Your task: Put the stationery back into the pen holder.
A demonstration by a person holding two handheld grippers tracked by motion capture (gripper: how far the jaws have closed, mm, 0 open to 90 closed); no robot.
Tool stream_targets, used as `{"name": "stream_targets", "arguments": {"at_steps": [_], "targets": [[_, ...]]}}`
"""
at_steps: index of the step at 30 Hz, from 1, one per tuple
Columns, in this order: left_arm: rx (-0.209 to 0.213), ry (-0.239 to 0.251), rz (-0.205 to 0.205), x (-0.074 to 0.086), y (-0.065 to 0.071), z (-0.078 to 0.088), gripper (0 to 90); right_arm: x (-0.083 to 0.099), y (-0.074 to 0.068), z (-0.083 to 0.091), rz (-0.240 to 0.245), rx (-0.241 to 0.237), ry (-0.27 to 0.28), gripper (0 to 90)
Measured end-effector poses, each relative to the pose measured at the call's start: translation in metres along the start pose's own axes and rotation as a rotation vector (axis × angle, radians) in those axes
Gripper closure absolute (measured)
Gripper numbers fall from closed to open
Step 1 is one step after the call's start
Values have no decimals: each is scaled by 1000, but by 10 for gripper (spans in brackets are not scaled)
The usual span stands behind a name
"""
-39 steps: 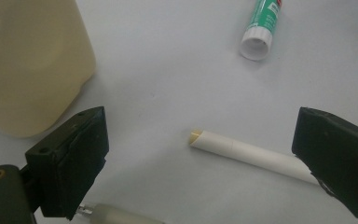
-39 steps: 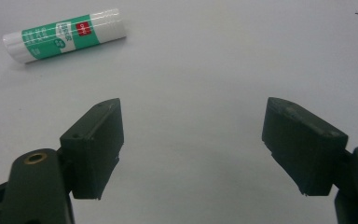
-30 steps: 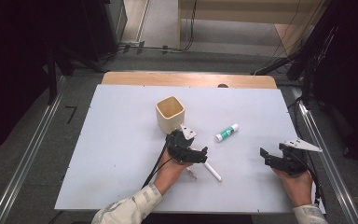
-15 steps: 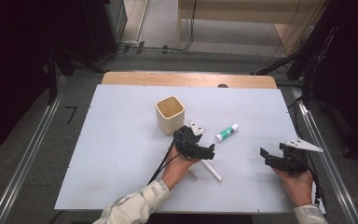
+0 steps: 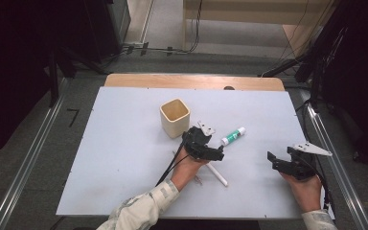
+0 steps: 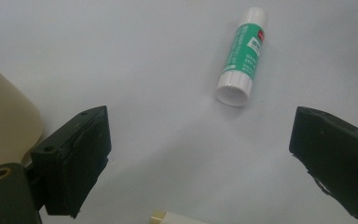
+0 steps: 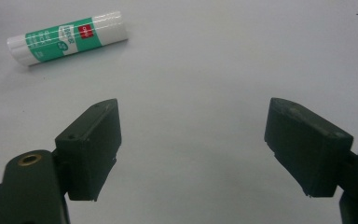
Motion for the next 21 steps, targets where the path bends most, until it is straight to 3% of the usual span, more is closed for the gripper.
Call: {"name": "stream_targets", "arguments": {"at_steps": [21], "targets": [[13,-33,-15,-13,6,-22,101,0,0,0,2,-1,4,172]]}}
Point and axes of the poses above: each handheld gripper's, and its own axes: z roughly backward along the jaws, x roughly out of its underside, y roughly to its right, the point moved 1 cm from there along -z, roughly forward along the jaws, and after that the axes turned 5 degrees about x, right-handed, at the moved point
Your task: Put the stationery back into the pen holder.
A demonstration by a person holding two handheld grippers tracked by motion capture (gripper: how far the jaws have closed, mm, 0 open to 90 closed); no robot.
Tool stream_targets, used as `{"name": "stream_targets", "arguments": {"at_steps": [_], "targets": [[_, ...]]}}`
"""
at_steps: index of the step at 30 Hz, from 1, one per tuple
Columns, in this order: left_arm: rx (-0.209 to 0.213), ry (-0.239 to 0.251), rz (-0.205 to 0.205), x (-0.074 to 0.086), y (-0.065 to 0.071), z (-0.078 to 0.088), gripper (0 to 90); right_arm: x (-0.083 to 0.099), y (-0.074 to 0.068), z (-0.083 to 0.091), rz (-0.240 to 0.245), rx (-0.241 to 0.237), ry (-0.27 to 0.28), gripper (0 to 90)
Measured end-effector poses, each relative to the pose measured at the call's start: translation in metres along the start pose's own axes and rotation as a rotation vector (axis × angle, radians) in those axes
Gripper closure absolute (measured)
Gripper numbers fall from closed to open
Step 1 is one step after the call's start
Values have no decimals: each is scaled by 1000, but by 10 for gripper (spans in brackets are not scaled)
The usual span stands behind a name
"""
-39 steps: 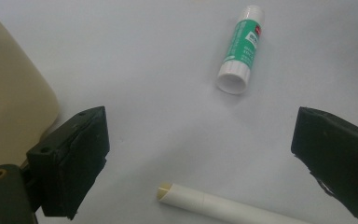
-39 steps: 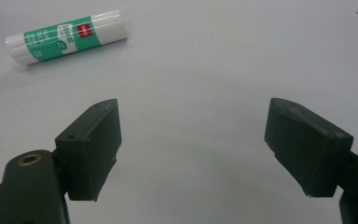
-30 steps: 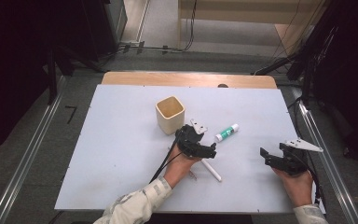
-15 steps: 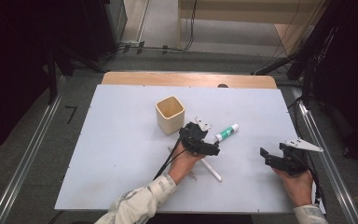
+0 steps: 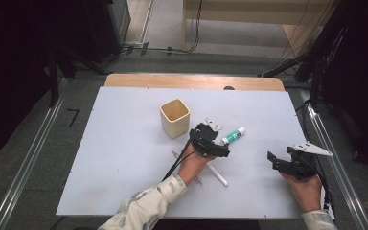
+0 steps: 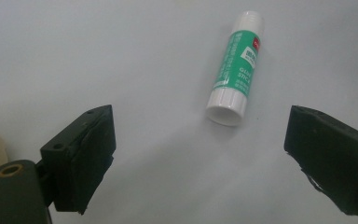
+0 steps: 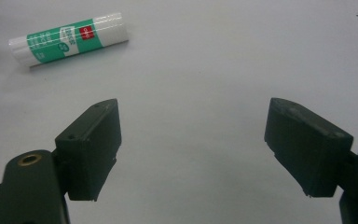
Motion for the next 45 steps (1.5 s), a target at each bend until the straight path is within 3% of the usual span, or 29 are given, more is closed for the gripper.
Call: {"name": "stream_targets", "arguments": {"at_steps": [15,45], "targets": [[17,-29,-14,-11,5,-14,113,0,0,0,-3,-1,2,172],[33,-75,-37,-16,9,-39,182,0,1,0,-1,-7,2,172]]}}
Point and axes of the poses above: each handheld gripper's, and its own axes: z roughly backward along the jaws, x roughly out of its underside, y roughly to its right, the point moved 1 cm from there along -z, roughly forward along the jaws, and after that the axes turned 5 degrees about x, right-handed, at the moved point
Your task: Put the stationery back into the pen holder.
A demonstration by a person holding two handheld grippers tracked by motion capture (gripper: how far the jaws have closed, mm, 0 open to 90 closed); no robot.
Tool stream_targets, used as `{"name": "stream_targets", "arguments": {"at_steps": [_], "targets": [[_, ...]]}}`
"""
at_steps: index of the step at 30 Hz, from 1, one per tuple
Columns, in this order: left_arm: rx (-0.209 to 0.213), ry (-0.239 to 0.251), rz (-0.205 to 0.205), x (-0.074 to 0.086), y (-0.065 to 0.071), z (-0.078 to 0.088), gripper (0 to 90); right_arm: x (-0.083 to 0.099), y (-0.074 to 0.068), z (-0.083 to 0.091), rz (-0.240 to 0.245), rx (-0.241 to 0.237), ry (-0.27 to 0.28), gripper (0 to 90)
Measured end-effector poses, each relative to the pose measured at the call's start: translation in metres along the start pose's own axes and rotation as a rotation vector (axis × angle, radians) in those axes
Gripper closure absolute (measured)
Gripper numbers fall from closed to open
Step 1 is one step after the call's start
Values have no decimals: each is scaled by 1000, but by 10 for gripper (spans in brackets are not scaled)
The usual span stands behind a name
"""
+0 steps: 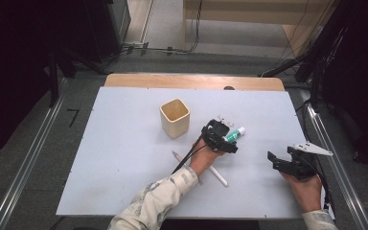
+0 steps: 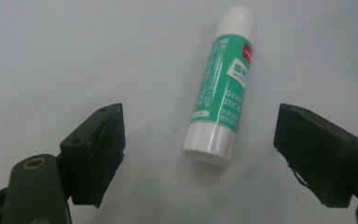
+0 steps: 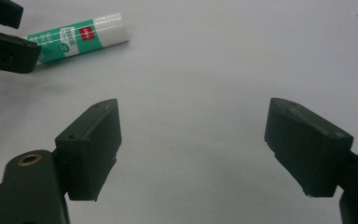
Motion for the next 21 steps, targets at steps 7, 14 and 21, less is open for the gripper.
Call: {"name": "stream_targets", "arguments": {"at_steps": [7,14,21], "targets": [[14,-2,-15,-1,3,-4,211,0,0,0,-7,1,-5,171],[23,-9,-23,-1,5,-7,263,0,0,0,-7,1,-5,171],[39,-21,-31,0,5,-10,317,0,0,0,-8,2,-5,171]]}}
Point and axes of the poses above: each handheld gripper's, and its own axes: z roughly backward along the jaws, x roughly out of its underside, y roughly to its right, the point moved 1 cm from there along -z, roughly forward along the jaws, and after that the axes turned 5 degrees about x, right-handed, at the moved point
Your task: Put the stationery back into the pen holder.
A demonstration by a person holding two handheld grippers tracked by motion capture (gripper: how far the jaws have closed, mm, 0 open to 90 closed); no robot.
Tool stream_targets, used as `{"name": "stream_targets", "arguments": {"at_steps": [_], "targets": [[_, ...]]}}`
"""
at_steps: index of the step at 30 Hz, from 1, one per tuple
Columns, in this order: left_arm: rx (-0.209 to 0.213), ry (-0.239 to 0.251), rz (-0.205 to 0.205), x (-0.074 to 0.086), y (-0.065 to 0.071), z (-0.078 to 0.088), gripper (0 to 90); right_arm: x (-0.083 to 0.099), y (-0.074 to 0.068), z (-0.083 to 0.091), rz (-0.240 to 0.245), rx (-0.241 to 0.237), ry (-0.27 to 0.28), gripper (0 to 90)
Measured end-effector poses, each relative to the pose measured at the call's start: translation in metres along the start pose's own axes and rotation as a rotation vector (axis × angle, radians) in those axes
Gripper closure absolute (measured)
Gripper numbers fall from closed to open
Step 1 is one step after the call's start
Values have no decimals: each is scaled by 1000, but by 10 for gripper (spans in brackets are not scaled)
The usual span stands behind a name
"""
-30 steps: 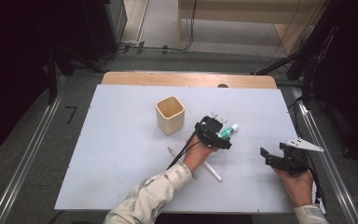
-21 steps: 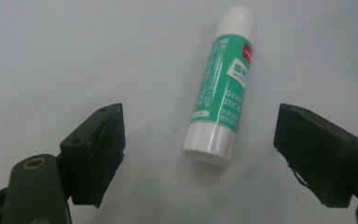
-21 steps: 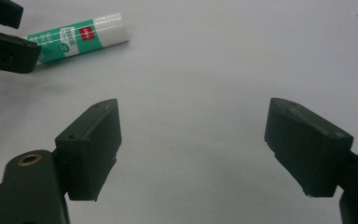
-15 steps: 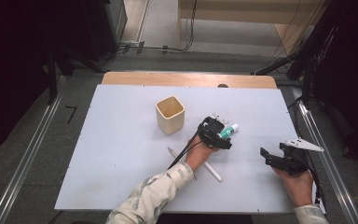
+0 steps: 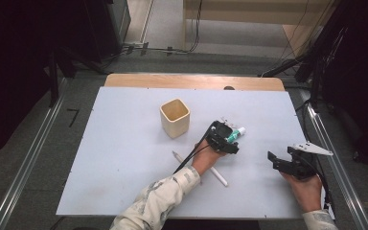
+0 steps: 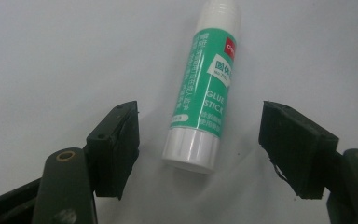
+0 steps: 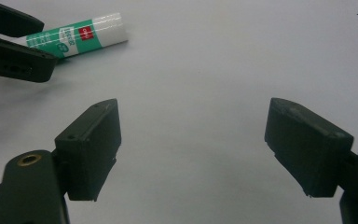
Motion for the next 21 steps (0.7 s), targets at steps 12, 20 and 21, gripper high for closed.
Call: {"name": "stream_targets", "arguments": {"at_steps": [12,20,21], "targets": [[13,4,-12,-1,-1,0,434,0,0,0,2,0,0,170],[23,-1,-22,-1,0,1,492,0,1,0,2,1,-1,170],[21,0,-24,-1,0,1,514,0,1,0,3,1,-2,171]]}}
Point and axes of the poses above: each handheld gripper's, and its own axes: z roughly backward along the jaws, x roughly out of its underside, y roughly to its right, the point moved 1 cm from there along -z, roughly forward along the jaws, and after that the axes turned 5 degrees about x, right-handed, at the moved point
